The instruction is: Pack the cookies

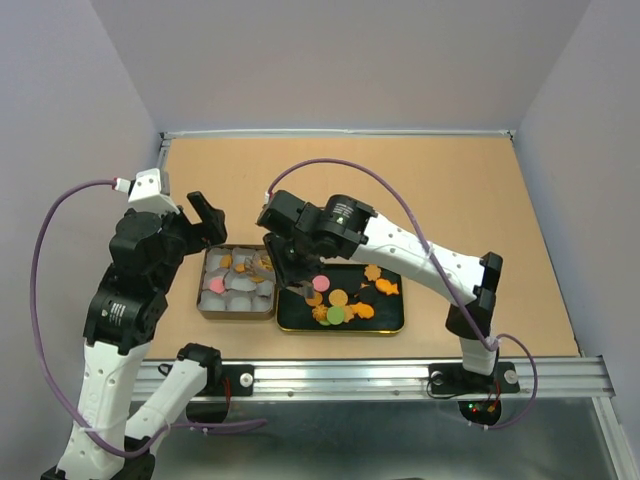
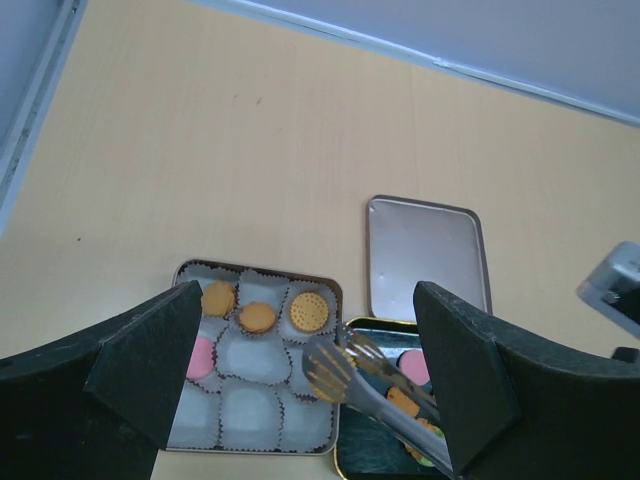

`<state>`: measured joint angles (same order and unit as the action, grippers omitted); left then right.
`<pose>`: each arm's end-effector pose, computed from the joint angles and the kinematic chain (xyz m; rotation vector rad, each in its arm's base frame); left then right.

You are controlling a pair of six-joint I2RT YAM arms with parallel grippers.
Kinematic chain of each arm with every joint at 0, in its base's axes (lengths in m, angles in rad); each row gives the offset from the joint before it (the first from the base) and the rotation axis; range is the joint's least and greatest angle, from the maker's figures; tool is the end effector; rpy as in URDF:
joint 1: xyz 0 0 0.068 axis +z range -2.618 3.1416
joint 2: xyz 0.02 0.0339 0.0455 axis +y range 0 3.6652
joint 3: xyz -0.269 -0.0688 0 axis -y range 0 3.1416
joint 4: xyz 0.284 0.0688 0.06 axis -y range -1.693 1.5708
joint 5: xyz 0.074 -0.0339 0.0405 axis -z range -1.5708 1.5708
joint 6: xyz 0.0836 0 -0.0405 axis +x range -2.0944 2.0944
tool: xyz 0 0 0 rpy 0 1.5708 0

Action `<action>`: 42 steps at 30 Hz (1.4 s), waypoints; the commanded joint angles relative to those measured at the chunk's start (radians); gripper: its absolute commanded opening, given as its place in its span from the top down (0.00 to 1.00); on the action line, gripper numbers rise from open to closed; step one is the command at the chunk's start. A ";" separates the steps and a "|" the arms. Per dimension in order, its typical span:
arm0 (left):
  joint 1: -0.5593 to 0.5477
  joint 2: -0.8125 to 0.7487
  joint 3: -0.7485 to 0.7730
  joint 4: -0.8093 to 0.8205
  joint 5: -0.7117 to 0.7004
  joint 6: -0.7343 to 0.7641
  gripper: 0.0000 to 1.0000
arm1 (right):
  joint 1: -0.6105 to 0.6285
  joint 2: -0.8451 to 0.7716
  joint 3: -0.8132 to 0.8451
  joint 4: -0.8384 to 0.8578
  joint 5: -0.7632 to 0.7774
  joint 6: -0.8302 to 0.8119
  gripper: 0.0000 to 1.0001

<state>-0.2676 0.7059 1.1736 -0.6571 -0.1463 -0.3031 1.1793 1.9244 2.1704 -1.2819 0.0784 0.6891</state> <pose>0.1919 -0.0400 0.4401 -0.1381 1.7615 -0.2863 0.1794 0.4173 0.3578 -0.6299 2.6383 0.5344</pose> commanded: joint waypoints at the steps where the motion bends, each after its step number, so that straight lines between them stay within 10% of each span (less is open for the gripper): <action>1: -0.005 0.001 0.054 0.025 -0.025 0.021 0.01 | 0.011 0.062 0.081 0.125 -0.123 -0.060 0.66; 42: -0.005 0.015 0.067 0.022 -0.053 0.033 0.01 | -0.033 0.254 0.135 0.207 -0.112 -0.095 0.59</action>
<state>-0.2676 0.7181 1.1938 -0.6636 -0.1848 -0.2886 1.1576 2.1754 2.2433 -1.1172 -0.0475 0.5983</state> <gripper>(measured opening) 0.986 0.415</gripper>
